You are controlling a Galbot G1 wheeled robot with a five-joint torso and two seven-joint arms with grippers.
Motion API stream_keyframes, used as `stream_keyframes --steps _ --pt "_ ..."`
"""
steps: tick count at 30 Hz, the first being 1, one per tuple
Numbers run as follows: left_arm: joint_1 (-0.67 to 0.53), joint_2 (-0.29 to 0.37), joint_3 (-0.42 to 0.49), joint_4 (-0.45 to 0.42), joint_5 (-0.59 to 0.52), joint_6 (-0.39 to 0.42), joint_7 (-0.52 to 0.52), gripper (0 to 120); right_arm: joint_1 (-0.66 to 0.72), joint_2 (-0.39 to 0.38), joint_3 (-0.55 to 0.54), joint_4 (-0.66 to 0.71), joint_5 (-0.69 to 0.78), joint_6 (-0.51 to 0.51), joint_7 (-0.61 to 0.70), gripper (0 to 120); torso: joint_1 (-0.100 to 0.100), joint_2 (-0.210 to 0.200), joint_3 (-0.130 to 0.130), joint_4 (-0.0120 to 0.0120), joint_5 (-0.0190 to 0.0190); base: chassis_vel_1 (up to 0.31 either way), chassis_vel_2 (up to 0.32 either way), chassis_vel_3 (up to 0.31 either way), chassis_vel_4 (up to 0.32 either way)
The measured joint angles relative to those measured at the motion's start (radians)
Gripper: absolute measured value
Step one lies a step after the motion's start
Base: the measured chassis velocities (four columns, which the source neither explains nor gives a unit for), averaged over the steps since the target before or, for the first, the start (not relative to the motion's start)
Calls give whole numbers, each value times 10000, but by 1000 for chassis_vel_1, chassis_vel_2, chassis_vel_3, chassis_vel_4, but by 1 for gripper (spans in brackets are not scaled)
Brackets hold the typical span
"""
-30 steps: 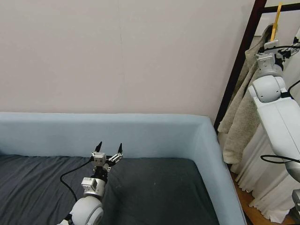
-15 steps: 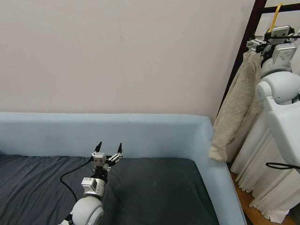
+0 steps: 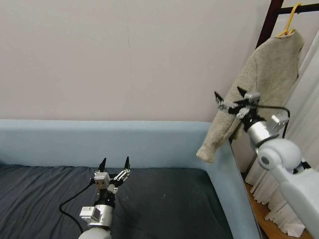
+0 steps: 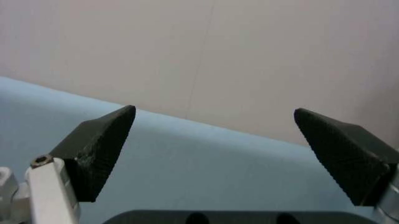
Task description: Pick up the clothes from the sofa and hang them on the clothes hanger.
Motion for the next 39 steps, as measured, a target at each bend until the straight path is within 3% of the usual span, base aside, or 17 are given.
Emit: stream_keyframes --steps 5,12,16,23,30,39 --pt "483 -444 -350 -21 311 -300 -54 100 -1675 479 217 326 -1292 259 156 100 0 1 0 -3 -1 0 0 0 0" --pt "1904 -1370 -516 188 1116 -863 -554 100 -4200 1704 671 -28 -3400 1982 334 100 -1 1 0 -2 -3 0 0 0 0" --pt "2425 -1513 -371 227 1444 -849 -768 100 -4836 2158 648 -214 -3736 2356 417 100 -1 1 0 -4 1 0 0 0 0" --pt "2993 -1499 -518 103 1871 -738 -1052 100 -5255 2953 1112 -343 -4818 2028 1666 100 -1 1 1 0 -1 0 0 0 0" --pt "3124 -1602 -640 0 1841 -962 -1021 100 -5651 2899 2143 -28 -4655 1802 1764 100 0 0 2 -2 -2 0 0 0 0" --pt "3156 -1619 -587 -2 1832 -935 -961 100 -5689 2868 2224 4 -4698 1710 1771 100 0 0 2 -1 -1 0 0 0 0"
